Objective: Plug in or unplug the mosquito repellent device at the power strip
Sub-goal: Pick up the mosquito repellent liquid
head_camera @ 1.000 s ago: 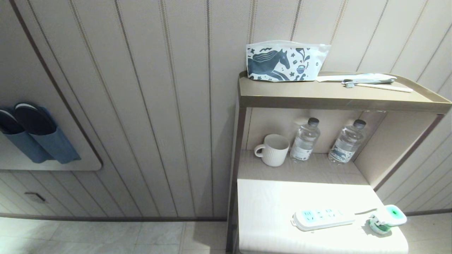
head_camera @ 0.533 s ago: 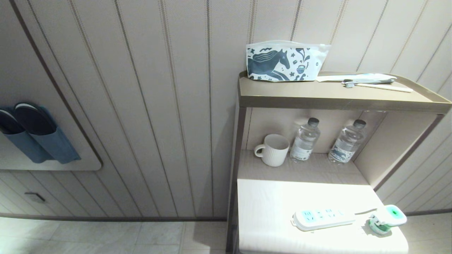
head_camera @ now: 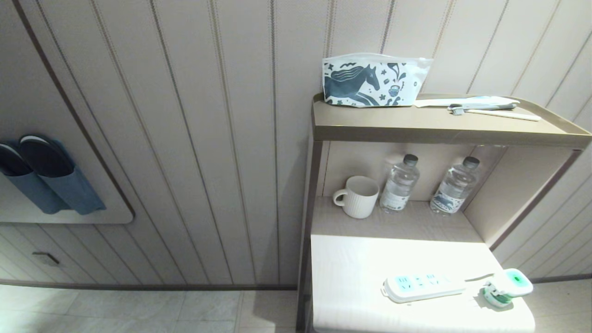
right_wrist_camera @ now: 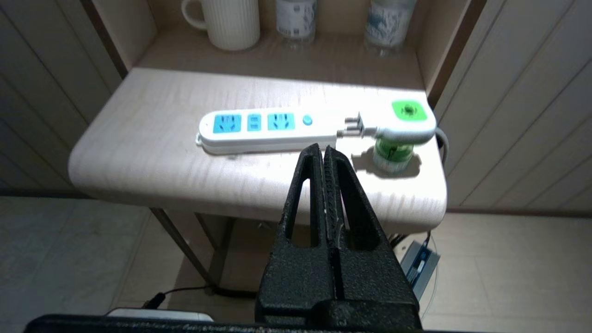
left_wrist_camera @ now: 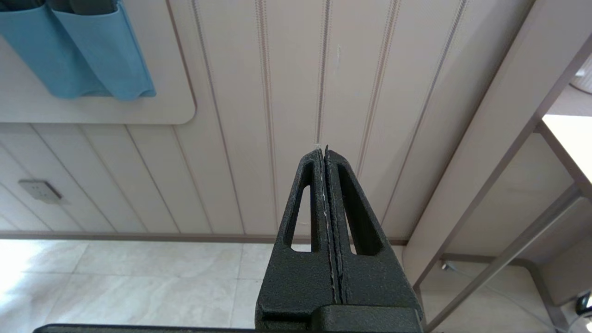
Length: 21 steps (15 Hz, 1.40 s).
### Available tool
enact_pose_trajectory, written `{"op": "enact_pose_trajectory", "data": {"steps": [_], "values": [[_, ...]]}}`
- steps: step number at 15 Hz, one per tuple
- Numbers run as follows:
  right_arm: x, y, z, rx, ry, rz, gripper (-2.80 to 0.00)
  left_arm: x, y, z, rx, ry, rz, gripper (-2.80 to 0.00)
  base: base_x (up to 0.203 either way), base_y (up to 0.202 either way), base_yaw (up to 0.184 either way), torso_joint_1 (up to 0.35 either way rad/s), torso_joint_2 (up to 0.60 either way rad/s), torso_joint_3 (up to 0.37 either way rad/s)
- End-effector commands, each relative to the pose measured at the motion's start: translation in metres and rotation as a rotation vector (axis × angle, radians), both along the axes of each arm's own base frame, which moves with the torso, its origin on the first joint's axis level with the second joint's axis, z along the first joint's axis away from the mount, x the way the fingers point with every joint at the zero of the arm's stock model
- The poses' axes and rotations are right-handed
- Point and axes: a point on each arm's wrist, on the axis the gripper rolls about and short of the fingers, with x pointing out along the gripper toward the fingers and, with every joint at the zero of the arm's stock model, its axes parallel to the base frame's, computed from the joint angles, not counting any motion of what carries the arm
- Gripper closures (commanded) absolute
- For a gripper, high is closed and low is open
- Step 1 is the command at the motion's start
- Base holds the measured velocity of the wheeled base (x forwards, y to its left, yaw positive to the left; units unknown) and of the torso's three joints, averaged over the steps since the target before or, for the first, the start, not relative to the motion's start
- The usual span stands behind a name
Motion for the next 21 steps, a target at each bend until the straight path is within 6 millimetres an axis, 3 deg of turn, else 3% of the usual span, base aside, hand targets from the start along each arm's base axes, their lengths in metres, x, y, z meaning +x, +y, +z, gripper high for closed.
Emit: {"op": "enact_pose_trajectory", "data": {"steps": [1, 4, 8, 10, 12, 14, 17, 21], "values": [[-0.009, 0.001, 0.041, 0.000, -0.029, 0.023, 0.00, 0.000, 0.000, 0.000, 0.000, 0.001, 0.000, 0.00, 0.000, 0.000, 0.000, 0.000, 0.00, 0.000], [-0.001, 0.001, 0.103, 0.002, 0.053, 0.059, 0.00, 0.000, 0.000, 0.000, 0.000, 0.001, 0.000, 0.00, 0.000, 0.000, 0.000, 0.000, 0.00, 0.000], [0.036, 0.001, 0.183, -0.005, 0.289, 0.074, 0.00, 0.000, 0.000, 0.000, 0.000, -0.001, 0.000, 0.00, 0.000, 0.000, 0.000, 0.000, 0.00, 0.000], [0.057, 0.001, 0.200, -0.052, 0.486, 0.076, 0.00, 0.000, 0.000, 0.000, 0.000, 0.001, 0.000, 0.00, 0.000, 0.000, 0.000, 0.000, 0.00, 0.000], [0.073, -0.001, 0.198, -0.176, 0.738, 0.025, 0.00, 0.000, 0.000, 0.000, 0.000, -0.001, 0.000, 0.00, 0.000, 0.000, 0.000, 0.000, 0.00, 0.000], [0.086, -0.004, 0.189, -0.280, 0.873, -0.058, 0.00, 0.000, 0.000, 0.000, 0.000, 0.001, 0.000, 0.00, 0.000, 0.000, 0.000, 0.000, 0.00, 0.000], [0.089, -0.012, 0.166, -0.265, 1.005, -0.157, 0.00, 0.000, 0.000, 0.000, 0.000, 0.001, 0.000, 0.00, 0.000, 0.000, 0.000, 0.000, 0.00, 0.000], [0.104, -0.016, 0.127, -0.206, 1.122, -0.126, 0.00, 0.000, 0.000, 0.000, 0.000, -0.001, 0.000, 0.00, 0.000, 0.000, 0.000, 0.000, 0.00, 0.000]]}}
